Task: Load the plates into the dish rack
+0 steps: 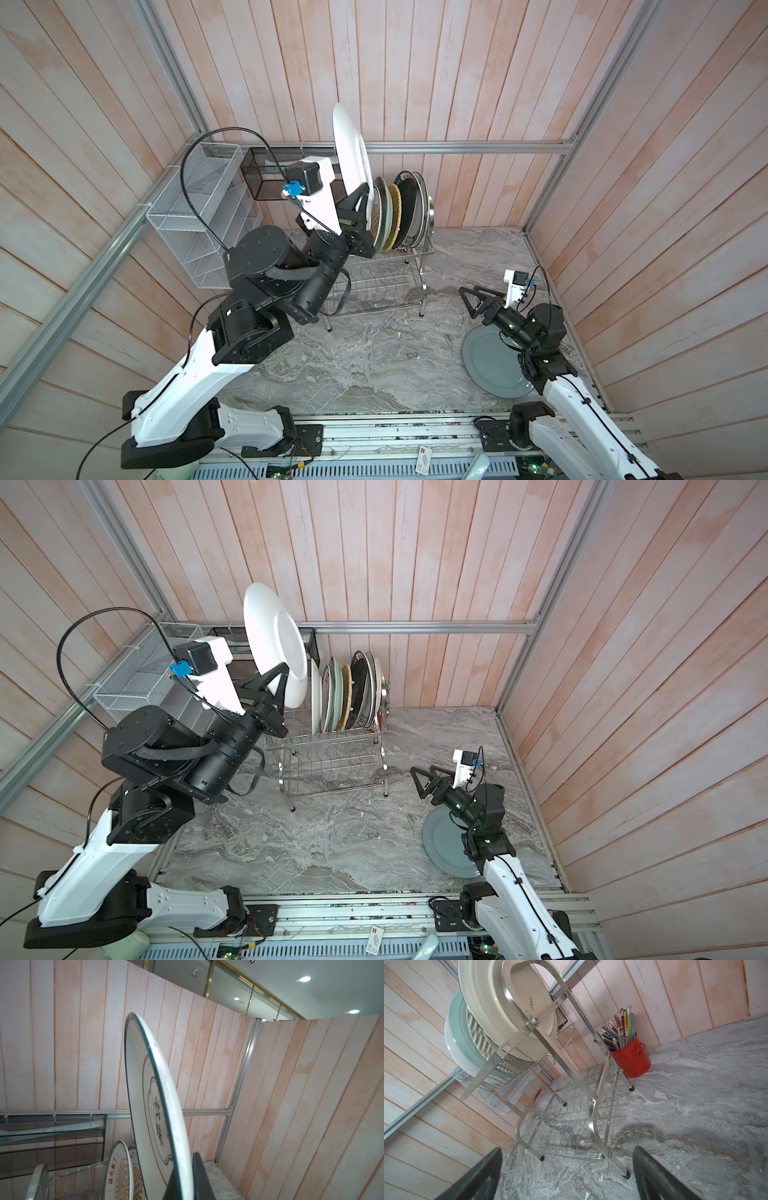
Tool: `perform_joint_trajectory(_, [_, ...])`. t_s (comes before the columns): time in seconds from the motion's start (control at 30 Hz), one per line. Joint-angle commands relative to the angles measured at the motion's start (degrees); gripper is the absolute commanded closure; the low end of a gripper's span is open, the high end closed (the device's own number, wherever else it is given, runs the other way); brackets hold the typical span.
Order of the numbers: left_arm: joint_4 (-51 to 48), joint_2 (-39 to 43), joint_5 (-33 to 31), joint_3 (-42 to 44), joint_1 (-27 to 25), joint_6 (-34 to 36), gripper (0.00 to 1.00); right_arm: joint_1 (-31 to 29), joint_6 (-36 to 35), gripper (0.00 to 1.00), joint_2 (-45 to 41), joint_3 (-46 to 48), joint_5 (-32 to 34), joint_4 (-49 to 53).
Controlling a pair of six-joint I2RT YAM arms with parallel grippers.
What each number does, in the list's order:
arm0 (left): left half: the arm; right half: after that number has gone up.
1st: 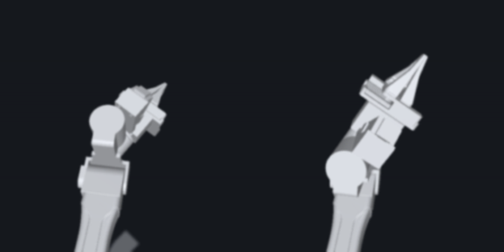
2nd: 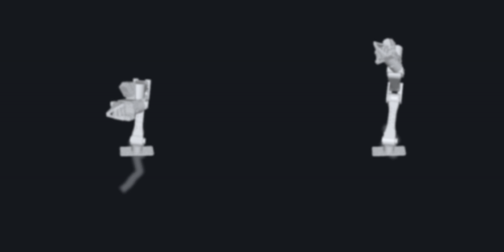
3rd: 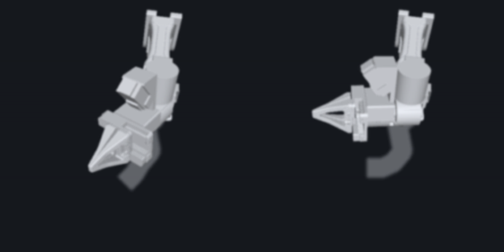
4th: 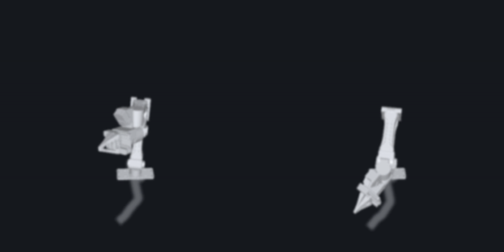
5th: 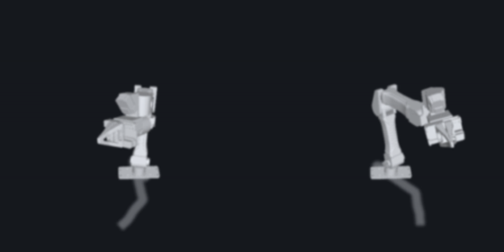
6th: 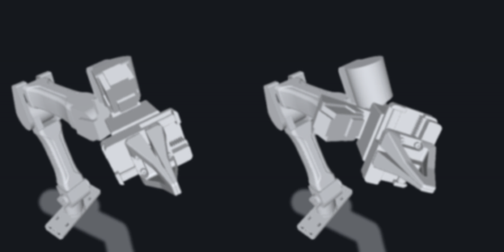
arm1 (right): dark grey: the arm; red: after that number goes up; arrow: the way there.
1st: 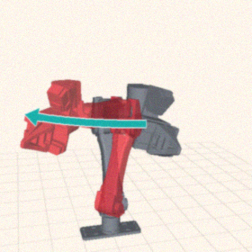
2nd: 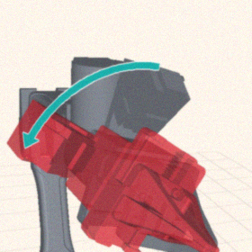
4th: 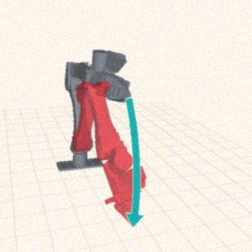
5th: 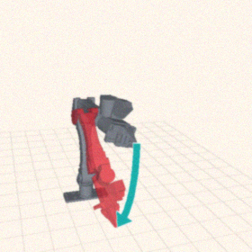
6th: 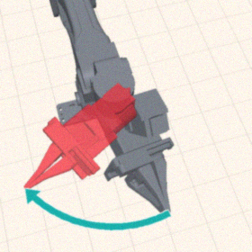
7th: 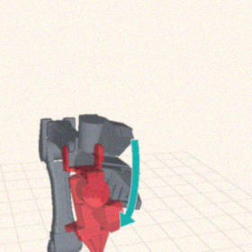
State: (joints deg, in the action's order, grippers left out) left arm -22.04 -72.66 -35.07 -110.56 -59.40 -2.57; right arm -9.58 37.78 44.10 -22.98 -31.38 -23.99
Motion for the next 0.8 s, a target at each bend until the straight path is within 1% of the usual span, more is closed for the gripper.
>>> perform_joint_trajectory(0.0, [-8.13, -1.69, 7.34, -6.11, 8.11, -5.64, 1.0, -0.7, -1.72, 0.02, 0.17, -1.09, -0.94, -0.23])
perform_joint_trajectory(0.07, [-13.62, -3.84, 13.04, -10.03, 14.78, -9.02, 1.0, -1.12, -2.05, 0.02, 0.15, -1.28, -1.06, 0.45])
perform_joint_trajectory(0.2, [-18.73, -6.65, 22.69, -12.11, 23.03, -12.08, 1.0, -1.88, -2.53, 0.02, -0.41, -1.44, -0.88, 1.85])
perform_joint_trajectory(0.3, [-20.36, -8.14, 28.79, -10.87, 28.45, -13.9, 1.0, -2.19, -2.62, 0.02, -0.82, -1.51, -1.35, 2.84])
perform_joint_trajectory(0.4, [-19.0, -8.17, 30.75, -7.49, 30.68, -13.78, 1.0, -2.7, -2.53, 0.02, -0.94, -1.55, -2.69, 3.32])
perform_joint_trajectory(0.57, [-17.5, -8.7, 33.7, -3.39, 32.07, -14.21, 1.0, -3.57, -2.09, 0.02, -1.9, -1.43, -2.84, 4.26])
perform_joint_trajectory(0.77, [-15.99, -8.88, 33.88, 0.82, 33.41, -14.02, 1.0, -4.21, -1.73, 0.02, -2.95, -0.84, -2.47, 5.0])
